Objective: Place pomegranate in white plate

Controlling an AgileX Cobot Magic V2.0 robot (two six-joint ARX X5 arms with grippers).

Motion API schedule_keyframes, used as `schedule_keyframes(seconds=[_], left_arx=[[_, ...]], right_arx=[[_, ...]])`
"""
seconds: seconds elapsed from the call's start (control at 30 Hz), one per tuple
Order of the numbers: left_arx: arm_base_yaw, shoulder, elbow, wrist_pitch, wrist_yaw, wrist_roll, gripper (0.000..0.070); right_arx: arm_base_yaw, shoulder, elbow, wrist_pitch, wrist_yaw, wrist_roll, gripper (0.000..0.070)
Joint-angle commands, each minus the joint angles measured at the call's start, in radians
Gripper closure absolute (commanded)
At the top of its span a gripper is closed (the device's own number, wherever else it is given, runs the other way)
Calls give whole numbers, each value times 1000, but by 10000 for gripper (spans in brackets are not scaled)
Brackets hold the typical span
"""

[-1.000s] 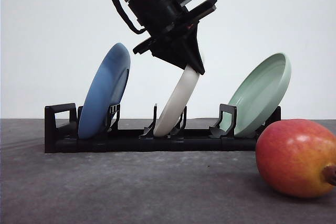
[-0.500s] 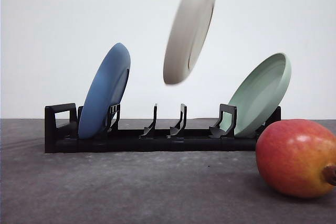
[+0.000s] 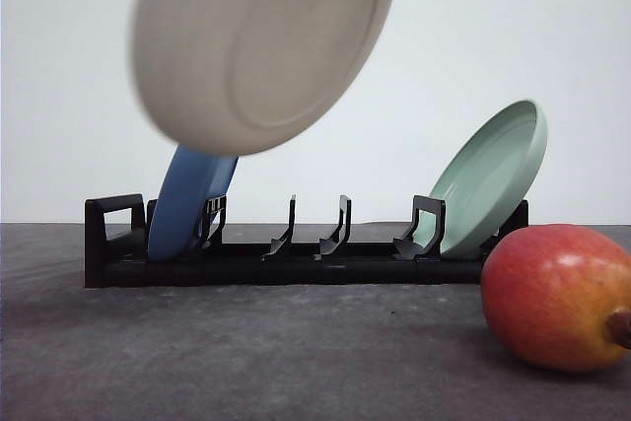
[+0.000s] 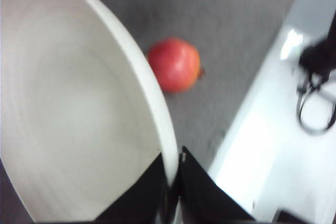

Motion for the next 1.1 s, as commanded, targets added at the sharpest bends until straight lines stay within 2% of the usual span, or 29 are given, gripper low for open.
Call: schedule_keyframes(seconds=[0.0, 0.23, 0.3, 0.43, 0.53, 0.67, 1.07], left_arx=[[-43, 15, -11, 9, -29, 15, 699], [-175, 17, -252, 98, -302, -57, 699], [-205, 17, -335, 153, -345, -81, 699], [-258, 33, -467, 262, -388, -96, 699], [-283, 59, -506, 285, -419, -121, 699], [-312, 105, -507, 289, -466, -132, 699], [-351, 216, -507, 368, -467, -132, 700]], right_arx=[[2, 5, 21, 3, -2, 11, 38], [2, 5, 21, -21, -2, 11, 38], [2, 5, 21, -32, -2, 11, 38], [2, 5, 20, -45, -2, 11, 38], [2, 5, 20, -49, -2, 11, 38], [2, 5, 20, -61, -2, 11, 38], [2, 5, 20, -99, -2, 10, 38]])
